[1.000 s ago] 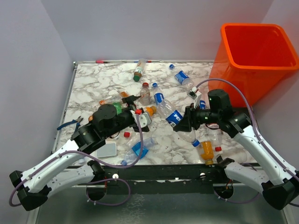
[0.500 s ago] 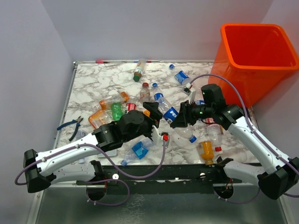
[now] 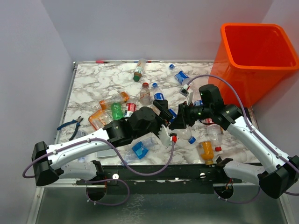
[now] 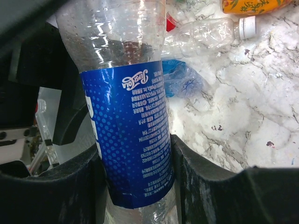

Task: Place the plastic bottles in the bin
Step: Pick up the plastic bottle at the center of the board.

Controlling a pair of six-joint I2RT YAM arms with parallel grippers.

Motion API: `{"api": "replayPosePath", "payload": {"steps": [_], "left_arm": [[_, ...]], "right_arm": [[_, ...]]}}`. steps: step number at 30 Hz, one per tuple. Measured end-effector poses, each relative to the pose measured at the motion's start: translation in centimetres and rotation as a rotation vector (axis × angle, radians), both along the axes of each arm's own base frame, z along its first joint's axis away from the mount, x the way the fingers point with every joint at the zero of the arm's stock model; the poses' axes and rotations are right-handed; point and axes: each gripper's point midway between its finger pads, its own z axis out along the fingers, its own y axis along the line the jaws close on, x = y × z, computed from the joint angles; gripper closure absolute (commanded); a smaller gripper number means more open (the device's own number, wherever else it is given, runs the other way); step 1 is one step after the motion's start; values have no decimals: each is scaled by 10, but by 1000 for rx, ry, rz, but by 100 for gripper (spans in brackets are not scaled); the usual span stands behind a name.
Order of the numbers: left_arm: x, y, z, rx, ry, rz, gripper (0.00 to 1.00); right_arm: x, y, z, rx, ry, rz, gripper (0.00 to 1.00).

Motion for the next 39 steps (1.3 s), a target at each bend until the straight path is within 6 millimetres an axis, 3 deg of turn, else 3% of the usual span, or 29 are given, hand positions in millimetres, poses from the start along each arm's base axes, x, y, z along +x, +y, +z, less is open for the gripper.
{"api": "replayPosePath", "payload": {"steps": [6,10,15,17,22,27,34,39], "left_arm": [[0,-4,-8,45,-15,-6,50],[-1,-5,-6,44,-27,-8,57],[-1,-6,-5,43,-34,-9,70],[-1,-6,-4,37,-36,-9,75],[1,-9,5,-2,-47,-1,82],[2,-10,9,-45,-33,13,87],[1,-9,7,-127,45,63,93],[-3,-6,6,-258,167,119,96]], "right_arm": [[-2,0,2,7,-3,6,65],[-3,-1,5,11,-13,8,56],[-4,-1,7,14,-18,7,34],[-5,-2,10,19,-25,8,30],[-9,-3,26,46,-56,7,18],[-12,-4,36,68,-73,5,1],[-10,-5,48,78,-83,-27,0],[-3,-13,77,105,-162,-115,0]]}}
